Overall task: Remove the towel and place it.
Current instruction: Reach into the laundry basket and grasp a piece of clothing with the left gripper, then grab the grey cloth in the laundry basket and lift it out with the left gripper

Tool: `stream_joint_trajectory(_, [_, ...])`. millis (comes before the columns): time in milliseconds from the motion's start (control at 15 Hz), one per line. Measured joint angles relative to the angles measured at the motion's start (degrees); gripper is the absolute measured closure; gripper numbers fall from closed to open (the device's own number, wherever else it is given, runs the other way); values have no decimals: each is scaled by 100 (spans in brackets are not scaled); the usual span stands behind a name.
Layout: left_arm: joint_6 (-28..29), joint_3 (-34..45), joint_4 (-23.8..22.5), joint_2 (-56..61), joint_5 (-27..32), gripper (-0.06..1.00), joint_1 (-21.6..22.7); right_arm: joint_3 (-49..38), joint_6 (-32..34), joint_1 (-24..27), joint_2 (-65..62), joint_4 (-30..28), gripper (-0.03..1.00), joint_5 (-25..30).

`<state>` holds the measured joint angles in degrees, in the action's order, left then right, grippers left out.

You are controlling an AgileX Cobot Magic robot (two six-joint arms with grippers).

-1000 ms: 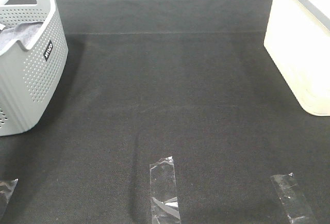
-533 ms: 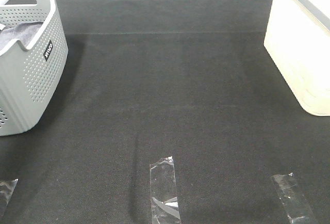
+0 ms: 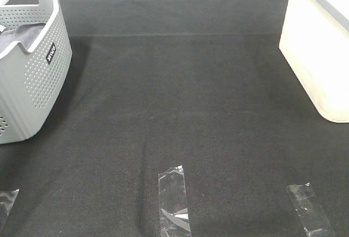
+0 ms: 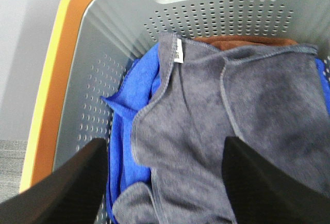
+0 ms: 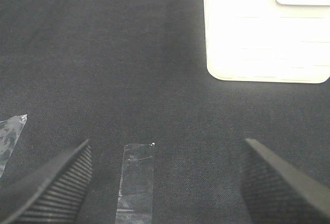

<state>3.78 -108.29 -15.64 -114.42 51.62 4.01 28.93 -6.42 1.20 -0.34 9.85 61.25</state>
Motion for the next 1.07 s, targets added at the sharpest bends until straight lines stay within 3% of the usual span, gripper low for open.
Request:
stream_joint_trajectory(333, [17,-894,-355,-1014,6,42,0,0,0,0,0,0,23,0])
stream_joint_trajectory(733, [17,-1845,-447,-2005,-29,44,143,0,0,0,0,0,23,0])
stream_joint_trajectory(1067, [17,-1960,-418,-2521,-498,44,155,0,0,0,0,0,23,0])
